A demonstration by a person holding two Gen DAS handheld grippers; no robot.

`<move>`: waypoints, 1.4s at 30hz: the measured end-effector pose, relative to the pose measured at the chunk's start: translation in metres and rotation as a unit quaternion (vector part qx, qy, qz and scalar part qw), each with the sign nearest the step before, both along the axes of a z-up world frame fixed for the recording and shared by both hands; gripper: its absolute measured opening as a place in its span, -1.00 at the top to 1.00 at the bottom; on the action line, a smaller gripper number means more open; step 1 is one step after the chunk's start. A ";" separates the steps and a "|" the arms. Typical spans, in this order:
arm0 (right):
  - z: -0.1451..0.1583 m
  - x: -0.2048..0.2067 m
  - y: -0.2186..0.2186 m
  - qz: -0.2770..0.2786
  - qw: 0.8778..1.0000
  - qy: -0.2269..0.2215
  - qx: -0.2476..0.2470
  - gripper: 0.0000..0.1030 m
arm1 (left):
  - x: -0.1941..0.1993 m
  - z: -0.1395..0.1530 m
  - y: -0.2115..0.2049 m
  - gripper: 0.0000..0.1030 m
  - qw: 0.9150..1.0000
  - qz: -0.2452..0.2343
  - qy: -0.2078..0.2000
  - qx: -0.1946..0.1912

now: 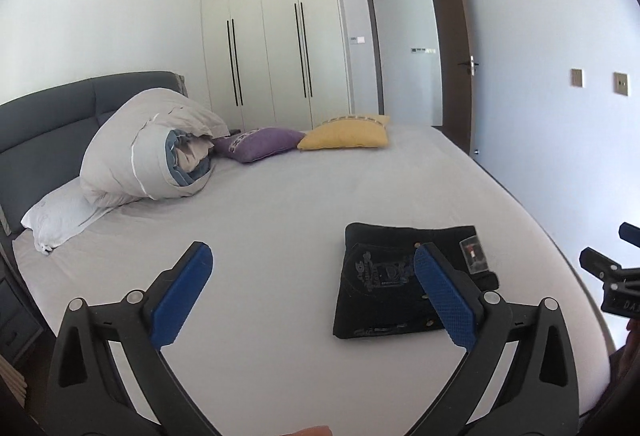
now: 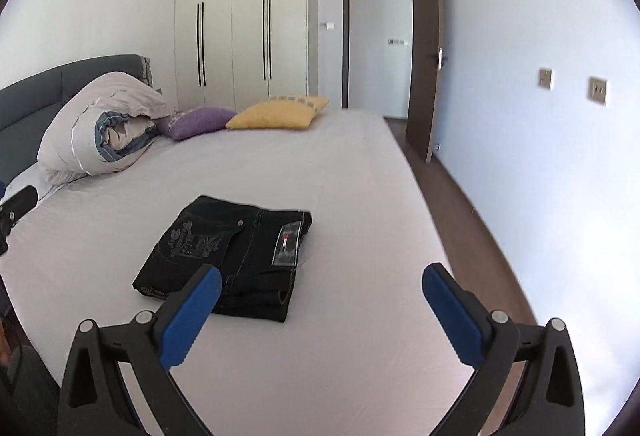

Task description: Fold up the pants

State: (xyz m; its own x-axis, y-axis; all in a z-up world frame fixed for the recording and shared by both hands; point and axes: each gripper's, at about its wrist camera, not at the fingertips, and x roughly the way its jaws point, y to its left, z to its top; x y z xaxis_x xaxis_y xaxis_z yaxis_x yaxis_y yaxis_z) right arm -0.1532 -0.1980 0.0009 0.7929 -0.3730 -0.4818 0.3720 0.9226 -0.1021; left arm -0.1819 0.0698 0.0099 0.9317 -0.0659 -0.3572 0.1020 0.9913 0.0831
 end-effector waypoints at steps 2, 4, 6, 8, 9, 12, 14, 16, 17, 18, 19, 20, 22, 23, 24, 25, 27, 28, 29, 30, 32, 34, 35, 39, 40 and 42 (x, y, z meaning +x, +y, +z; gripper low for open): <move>0.020 -0.019 0.006 0.003 0.999 -0.032 -0.017 -1.00 | -0.012 0.017 0.002 -1.00 1.000 -0.009 -0.011 0.000; 0.039 -0.031 0.005 0.006 0.999 -0.052 -0.004 -1.00 | -0.025 0.035 0.000 -1.00 0.999 -0.021 -0.031 0.027; 0.055 -0.040 0.005 0.004 0.998 -0.069 0.006 -1.00 | -0.024 0.050 0.000 -1.00 0.999 -0.030 -0.012 0.037; 0.073 -0.047 0.006 0.012 0.997 -0.077 0.023 -1.00 | -0.026 0.062 0.003 -1.00 0.999 -0.027 0.006 0.021; 0.080 -0.048 0.007 0.015 0.997 -0.072 0.034 -1.00 | -0.024 0.065 0.004 -1.00 1.000 -0.019 0.021 0.010; 0.097 -0.050 0.007 0.044 0.992 -0.062 0.101 -1.00 | -0.016 0.065 0.002 -1.00 0.994 -0.020 0.106 -0.022; 0.104 -0.054 0.008 0.078 0.984 -0.064 0.145 -1.00 | -0.016 0.058 -0.003 -1.00 0.990 -0.028 0.132 -0.028; 0.109 -0.056 0.014 0.080 0.985 -0.058 0.143 -1.00 | -0.019 0.049 -0.011 -1.00 0.988 -0.030 0.151 -0.027; 0.109 -0.055 0.017 0.080 0.986 -0.051 0.135 -1.00 | -0.017 0.044 -0.014 -1.00 0.986 -0.031 0.160 -0.027; 0.110 -0.053 0.021 0.085 0.988 -0.041 0.126 -1.00 | -0.018 0.038 -0.016 -1.00 0.984 -0.037 0.171 -0.031; 0.109 -0.052 0.024 0.089 0.988 -0.035 0.124 -1.00 | -0.018 0.034 -0.018 -1.00 0.983 -0.040 0.177 -0.032; 0.109 -0.051 0.025 0.087 0.988 -0.032 0.122 -1.00 | -0.019 0.030 -0.021 -1.00 0.982 -0.038 0.183 -0.031; 0.106 -0.047 0.025 0.064 0.992 -0.018 0.108 -1.00 | -0.017 0.020 -0.026 -1.00 0.981 -0.031 0.192 -0.022; 0.104 -0.043 0.026 0.046 0.994 -0.010 0.098 -1.00 | -0.015 0.015 -0.028 -1.00 0.980 -0.030 0.197 -0.020; 0.099 -0.042 0.025 0.037 0.995 -0.002 0.092 -1.00 | -0.013 0.011 -0.029 -1.00 0.979 -0.030 0.202 -0.020; 0.096 -0.039 0.024 0.031 0.995 0.006 0.090 -1.00 | -0.012 0.008 -0.031 -1.00 0.978 -0.032 0.207 -0.022; 0.094 -0.039 0.028 0.031 0.995 0.008 0.096 -1.00 | -0.005 0.000 -0.035 -1.00 0.977 -0.032 0.212 -0.023; 0.093 -0.037 0.029 0.027 0.995 0.013 0.093 -1.00 | -0.002 -0.003 -0.036 -1.00 0.976 -0.031 0.212 -0.023; 0.090 -0.034 0.030 0.023 0.996 0.020 0.088 -1.00 | -0.001 -0.003 -0.037 -1.00 0.976 -0.030 0.213 -0.022; 0.088 -0.031 0.032 0.019 0.996 0.027 0.082 -1.00 | 0.000 -0.005 -0.037 -1.00 0.976 -0.030 0.214 -0.020; 0.084 -0.028 0.033 0.019 0.996 0.037 0.078 -1.00 | 0.003 -0.008 -0.038 -1.00 0.976 -0.029 0.216 -0.020; 0.080 -0.025 0.034 0.019 0.995 0.046 0.083 -1.00 | 0.004 -0.008 -0.036 -1.00 0.976 -0.026 0.218 -0.020; 0.078 -0.024 0.033 0.019 0.995 0.048 0.086 -1.00 | 0.004 -0.008 -0.036 -1.00 0.975 -0.025 0.218 -0.020; 0.074 -0.023 0.031 0.015 0.994 0.055 0.091 -1.00 | 0.007 -0.010 -0.033 -1.00 0.974 -0.024 0.224 -0.025; 0.073 -0.022 0.030 0.014 0.994 0.057 0.092 -1.00 | 0.007 -0.011 -0.033 -1.00 0.974 -0.024 0.225 -0.024; 0.072 -0.022 0.030 0.014 0.994 0.059 0.095 -1.00 | 0.007 -0.011 -0.033 -1.00 0.974 -0.024 0.225 -0.024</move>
State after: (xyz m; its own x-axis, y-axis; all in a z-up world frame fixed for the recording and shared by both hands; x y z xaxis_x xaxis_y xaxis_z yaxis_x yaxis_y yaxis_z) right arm -0.1753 -0.1684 0.0724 0.7354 -0.2452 -0.6318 0.3414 0.9393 0.0328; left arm -0.1745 0.0370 -0.0009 0.6766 -0.1319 -0.7244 0.1640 0.9861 -0.0263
